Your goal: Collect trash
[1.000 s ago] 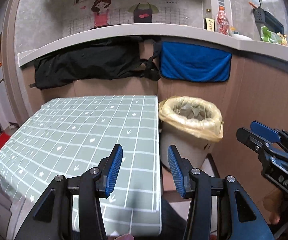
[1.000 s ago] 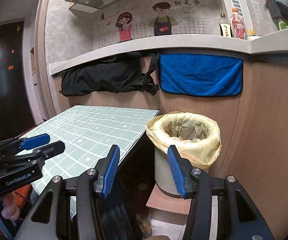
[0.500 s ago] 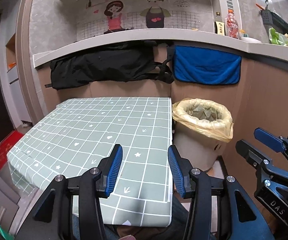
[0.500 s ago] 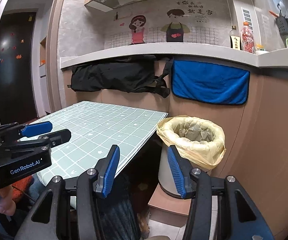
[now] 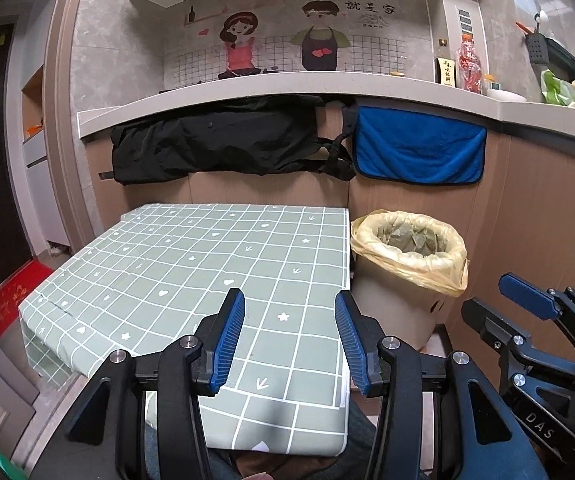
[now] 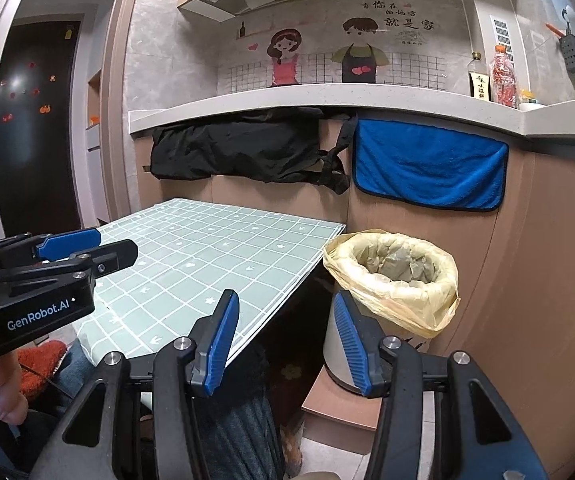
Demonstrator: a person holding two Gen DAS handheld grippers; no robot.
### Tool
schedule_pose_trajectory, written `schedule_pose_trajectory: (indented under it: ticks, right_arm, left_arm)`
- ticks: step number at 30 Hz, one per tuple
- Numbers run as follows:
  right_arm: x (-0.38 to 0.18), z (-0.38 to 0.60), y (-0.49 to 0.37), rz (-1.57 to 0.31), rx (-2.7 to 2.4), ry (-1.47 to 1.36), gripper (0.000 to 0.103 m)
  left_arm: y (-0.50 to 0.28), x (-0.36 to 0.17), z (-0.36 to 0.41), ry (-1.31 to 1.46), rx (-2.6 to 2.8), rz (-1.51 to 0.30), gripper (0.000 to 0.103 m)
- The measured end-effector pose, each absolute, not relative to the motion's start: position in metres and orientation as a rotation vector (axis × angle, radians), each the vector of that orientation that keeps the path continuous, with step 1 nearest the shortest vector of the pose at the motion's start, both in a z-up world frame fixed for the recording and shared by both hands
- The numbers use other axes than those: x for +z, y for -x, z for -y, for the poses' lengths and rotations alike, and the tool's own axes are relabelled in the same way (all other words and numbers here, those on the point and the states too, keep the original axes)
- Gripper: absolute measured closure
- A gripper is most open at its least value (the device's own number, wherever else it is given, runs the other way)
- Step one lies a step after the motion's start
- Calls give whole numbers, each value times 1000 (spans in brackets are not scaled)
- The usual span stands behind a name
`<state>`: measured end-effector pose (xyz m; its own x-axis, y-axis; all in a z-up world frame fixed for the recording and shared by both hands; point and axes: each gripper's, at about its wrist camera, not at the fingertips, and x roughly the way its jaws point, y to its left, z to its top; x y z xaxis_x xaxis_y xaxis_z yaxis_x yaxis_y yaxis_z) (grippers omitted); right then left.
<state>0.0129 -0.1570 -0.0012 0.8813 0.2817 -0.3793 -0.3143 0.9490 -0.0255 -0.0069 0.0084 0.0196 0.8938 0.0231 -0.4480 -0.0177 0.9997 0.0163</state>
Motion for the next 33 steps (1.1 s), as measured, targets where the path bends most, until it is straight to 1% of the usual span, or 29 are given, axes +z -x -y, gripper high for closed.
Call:
schedule_pose_trajectory:
  ticks: [33]
  right_arm:
    - [1,164,-12,-373,287,64,56]
  left_arm:
    - [5,18,-4,-19,6,-478,55]
